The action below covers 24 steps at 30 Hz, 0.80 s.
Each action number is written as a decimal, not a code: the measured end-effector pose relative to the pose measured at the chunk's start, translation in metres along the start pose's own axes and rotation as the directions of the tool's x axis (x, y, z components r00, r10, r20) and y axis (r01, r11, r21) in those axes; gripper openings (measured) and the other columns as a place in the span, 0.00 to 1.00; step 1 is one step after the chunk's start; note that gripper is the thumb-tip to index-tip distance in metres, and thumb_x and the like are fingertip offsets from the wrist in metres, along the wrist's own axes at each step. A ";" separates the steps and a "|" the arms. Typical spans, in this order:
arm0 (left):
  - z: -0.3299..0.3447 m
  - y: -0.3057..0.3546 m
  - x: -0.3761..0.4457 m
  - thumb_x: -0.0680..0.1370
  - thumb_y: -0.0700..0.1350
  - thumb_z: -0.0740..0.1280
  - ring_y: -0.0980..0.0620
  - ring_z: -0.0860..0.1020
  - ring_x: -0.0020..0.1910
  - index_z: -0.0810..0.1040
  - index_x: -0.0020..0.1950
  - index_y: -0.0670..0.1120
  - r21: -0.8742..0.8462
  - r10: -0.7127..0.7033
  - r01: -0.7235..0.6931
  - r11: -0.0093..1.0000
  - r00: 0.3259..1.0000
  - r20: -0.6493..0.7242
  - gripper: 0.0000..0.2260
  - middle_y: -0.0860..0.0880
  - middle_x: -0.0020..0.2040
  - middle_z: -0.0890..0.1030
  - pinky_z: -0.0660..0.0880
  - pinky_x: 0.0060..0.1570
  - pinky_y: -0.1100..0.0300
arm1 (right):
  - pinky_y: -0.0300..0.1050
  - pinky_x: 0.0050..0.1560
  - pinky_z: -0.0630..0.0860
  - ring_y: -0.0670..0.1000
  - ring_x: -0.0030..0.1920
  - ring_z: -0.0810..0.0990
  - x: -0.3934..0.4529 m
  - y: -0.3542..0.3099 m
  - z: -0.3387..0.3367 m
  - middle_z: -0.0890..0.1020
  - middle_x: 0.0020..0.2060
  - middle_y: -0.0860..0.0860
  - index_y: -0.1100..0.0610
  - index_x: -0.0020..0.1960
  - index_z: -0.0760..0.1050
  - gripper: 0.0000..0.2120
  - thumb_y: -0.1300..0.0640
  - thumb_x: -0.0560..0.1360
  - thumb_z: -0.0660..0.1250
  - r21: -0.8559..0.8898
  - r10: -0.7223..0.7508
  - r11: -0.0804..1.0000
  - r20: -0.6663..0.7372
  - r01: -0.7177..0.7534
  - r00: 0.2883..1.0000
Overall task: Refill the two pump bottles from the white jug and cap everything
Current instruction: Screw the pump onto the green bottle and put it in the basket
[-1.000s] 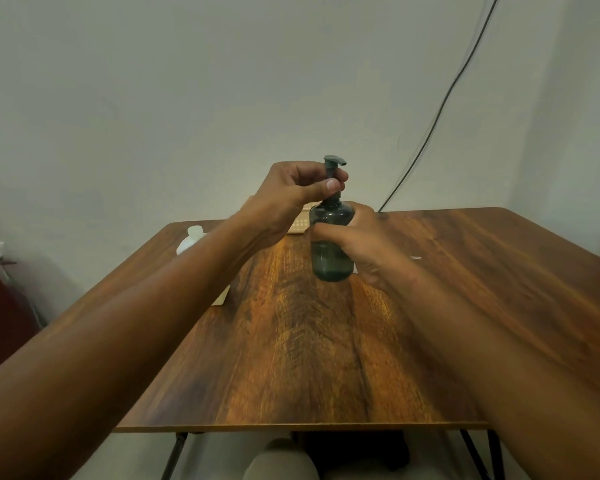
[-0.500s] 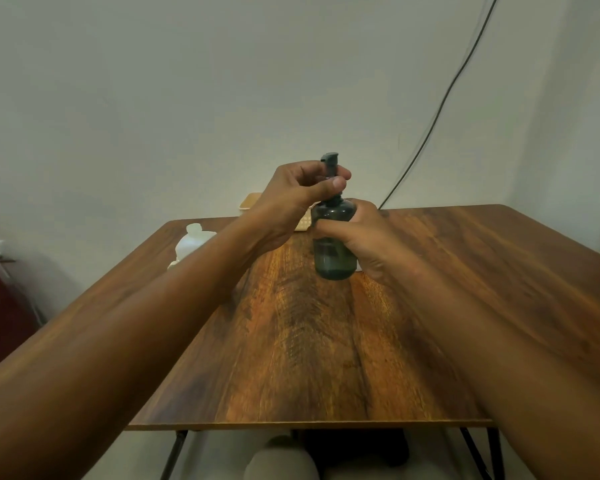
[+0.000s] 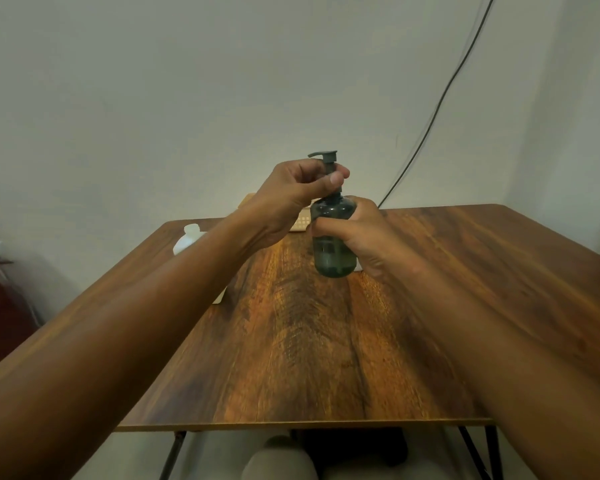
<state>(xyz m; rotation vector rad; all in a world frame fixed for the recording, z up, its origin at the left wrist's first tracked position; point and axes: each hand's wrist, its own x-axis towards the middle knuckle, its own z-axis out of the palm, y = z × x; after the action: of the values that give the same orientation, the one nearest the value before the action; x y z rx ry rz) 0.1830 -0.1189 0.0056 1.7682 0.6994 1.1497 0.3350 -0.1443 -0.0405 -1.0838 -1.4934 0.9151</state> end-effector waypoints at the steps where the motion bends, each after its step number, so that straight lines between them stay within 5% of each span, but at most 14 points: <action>1: 0.000 -0.001 0.002 0.80 0.42 0.70 0.56 0.83 0.48 0.84 0.57 0.42 0.003 0.029 -0.029 1.000 0.999 -0.028 0.08 0.54 0.45 0.86 0.78 0.47 0.63 | 0.55 0.57 0.81 0.55 0.56 0.81 0.001 -0.001 0.000 0.84 0.52 0.52 0.52 0.60 0.77 0.22 0.53 0.68 0.79 -0.002 -0.001 1.000 0.003 0.001 1.000; 6: -0.004 -0.004 -0.002 0.83 0.38 0.64 0.47 0.84 0.59 0.80 0.63 0.39 0.017 0.046 -0.047 0.999 0.999 0.023 0.10 0.44 0.54 0.86 0.79 0.57 0.58 | 0.57 0.57 0.81 0.55 0.53 0.82 0.001 0.002 -0.004 0.84 0.49 0.53 0.54 0.57 0.78 0.21 0.55 0.67 0.79 0.002 0.006 1.000 0.017 -0.006 1.000; 10: -0.006 -0.003 -0.002 0.85 0.42 0.62 0.49 0.82 0.62 0.82 0.63 0.45 0.078 -0.034 0.026 0.997 0.995 0.091 0.11 0.48 0.57 0.85 0.73 0.63 0.47 | 0.61 0.61 0.79 0.55 0.55 0.81 0.000 0.006 -0.002 0.84 0.52 0.52 0.52 0.60 0.77 0.23 0.53 0.67 0.79 -0.031 0.016 0.999 0.005 -0.015 1.000; 15: 0.000 -0.005 0.000 0.80 0.43 0.71 0.52 0.83 0.50 0.84 0.57 0.44 0.062 0.056 -0.054 0.997 0.998 -0.030 0.08 0.49 0.46 0.85 0.78 0.54 0.58 | 0.60 0.59 0.80 0.54 0.54 0.81 0.000 0.000 0.004 0.84 0.51 0.50 0.49 0.57 0.77 0.26 0.46 0.62 0.78 -0.044 -0.012 0.999 -0.012 0.012 1.000; 24: -0.003 -0.006 -0.002 0.84 0.38 0.63 0.46 0.83 0.60 0.78 0.64 0.40 0.022 0.036 -0.039 0.999 0.992 0.122 0.10 0.41 0.58 0.84 0.78 0.56 0.58 | 0.53 0.52 0.80 0.53 0.52 0.83 0.001 0.008 -0.004 0.85 0.49 0.51 0.52 0.57 0.79 0.21 0.53 0.66 0.79 -0.006 -0.003 1.000 0.008 0.004 1.000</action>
<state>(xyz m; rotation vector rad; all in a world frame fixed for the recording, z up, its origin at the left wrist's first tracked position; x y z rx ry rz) 0.1798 -0.1165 0.0000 1.8625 0.6117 1.0523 0.3406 -0.1408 -0.0470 -1.0827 -1.5045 0.9139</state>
